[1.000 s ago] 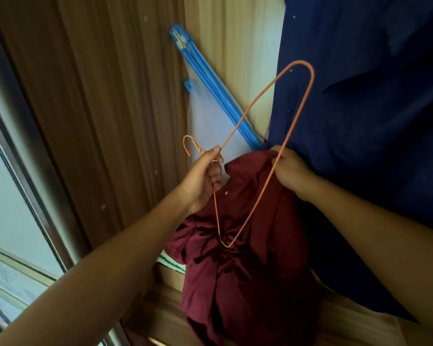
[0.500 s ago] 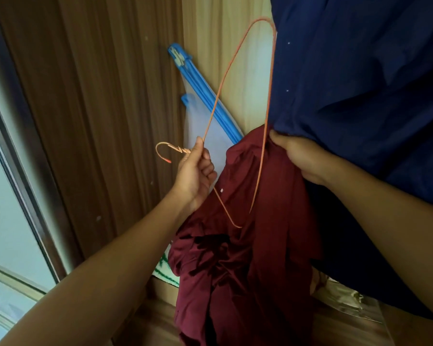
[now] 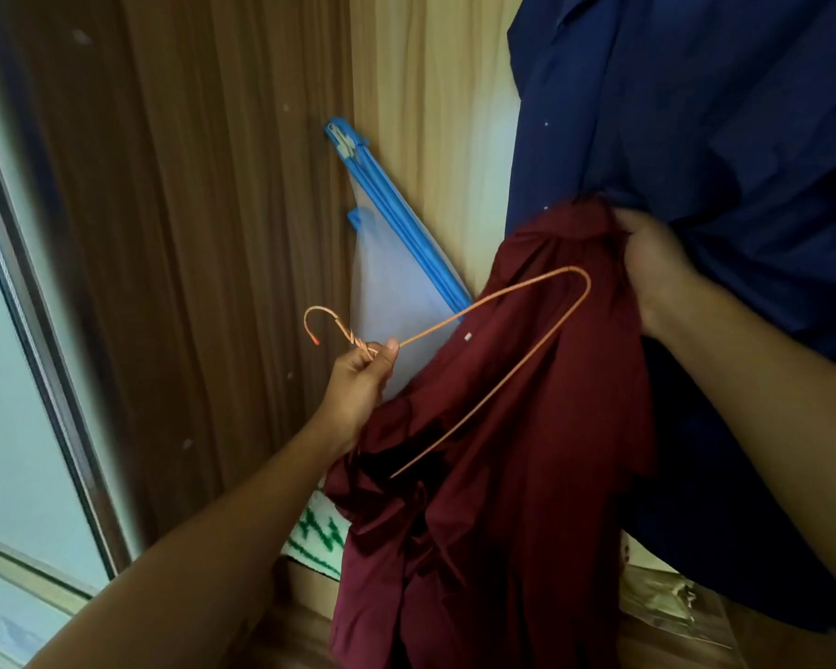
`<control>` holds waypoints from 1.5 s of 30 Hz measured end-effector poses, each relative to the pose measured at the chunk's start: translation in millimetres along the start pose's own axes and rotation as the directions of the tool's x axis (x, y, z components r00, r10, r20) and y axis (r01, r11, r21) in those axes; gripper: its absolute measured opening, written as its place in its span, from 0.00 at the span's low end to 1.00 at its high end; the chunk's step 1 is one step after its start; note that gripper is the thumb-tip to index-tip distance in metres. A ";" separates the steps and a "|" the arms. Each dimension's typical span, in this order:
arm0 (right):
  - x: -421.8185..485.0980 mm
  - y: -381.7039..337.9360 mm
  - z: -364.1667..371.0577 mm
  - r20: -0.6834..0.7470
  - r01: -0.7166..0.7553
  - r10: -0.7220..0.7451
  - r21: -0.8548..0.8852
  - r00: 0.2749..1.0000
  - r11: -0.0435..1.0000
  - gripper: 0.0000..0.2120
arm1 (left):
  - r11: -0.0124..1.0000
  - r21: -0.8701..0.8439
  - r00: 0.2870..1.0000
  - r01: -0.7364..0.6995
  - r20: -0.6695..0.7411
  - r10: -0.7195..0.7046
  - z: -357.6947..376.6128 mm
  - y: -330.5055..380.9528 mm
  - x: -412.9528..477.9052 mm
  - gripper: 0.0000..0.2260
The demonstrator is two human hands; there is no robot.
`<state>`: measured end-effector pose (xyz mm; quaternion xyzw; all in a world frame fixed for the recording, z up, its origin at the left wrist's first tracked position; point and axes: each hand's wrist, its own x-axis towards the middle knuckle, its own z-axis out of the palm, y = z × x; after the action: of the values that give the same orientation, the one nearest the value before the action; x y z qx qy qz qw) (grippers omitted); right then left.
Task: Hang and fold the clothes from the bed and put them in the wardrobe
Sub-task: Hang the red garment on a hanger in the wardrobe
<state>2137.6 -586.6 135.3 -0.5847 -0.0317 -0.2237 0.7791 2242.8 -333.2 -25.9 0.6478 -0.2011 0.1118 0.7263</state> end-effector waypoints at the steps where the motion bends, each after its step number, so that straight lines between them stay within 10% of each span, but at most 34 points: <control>1: -0.2 -2.9 -1.0 -0.005 0.007 -0.007 -0.012 1.000 1.000 0.14 | 1.000 0.029 1.000 -0.001 -0.020 0.001 -1.6 -2.7 0.3 0.24; 16: -5.7 -2.8 -0.6 -0.019 0.029 -0.040 -0.398 0.999 0.917 0.08 | 0.995 0.097 0.981 -0.012 0.194 -0.007 9.4 4.9 -11.1 0.25; 24: -15.0 16.5 3.8 0.276 0.260 -0.003 -0.902 0.961 0.346 0.16 | 0.996 0.093 0.989 0.000 0.148 -0.013 17.2 36.2 -11.7 0.25; 28: -23.2 27.1 13.4 0.529 0.530 -0.024 -0.848 0.848 0.018 0.13 | 0.993 0.117 0.985 -0.030 0.172 0.009 27.9 46.8 -14.8 0.24; 34: -24.3 41.3 23.6 0.617 0.620 0.071 -0.767 0.783 -0.169 0.12 | 0.999 0.029 0.977 0.024 0.211 -0.030 32.5 39.7 -21.5 0.16; 38: -23.5 40.4 17.2 0.590 0.596 0.087 -0.792 0.803 -0.129 0.11 | 0.999 0.038 0.985 0.004 0.174 -0.011 8.6 16.5 -14.2 0.16; 45: -11.4 29.2 -4.3 0.577 0.581 0.075 -0.811 0.813 -0.062 0.10 | 0.892 0.127 0.872 0.435 0.190 -0.452 -18.8 -36.3 -11.0 0.09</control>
<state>2137.7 -580.7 104.2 -0.9691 -0.1606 -0.1828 0.0398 2251.1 -318.5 -64.8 0.7133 -0.1196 -0.1200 0.6800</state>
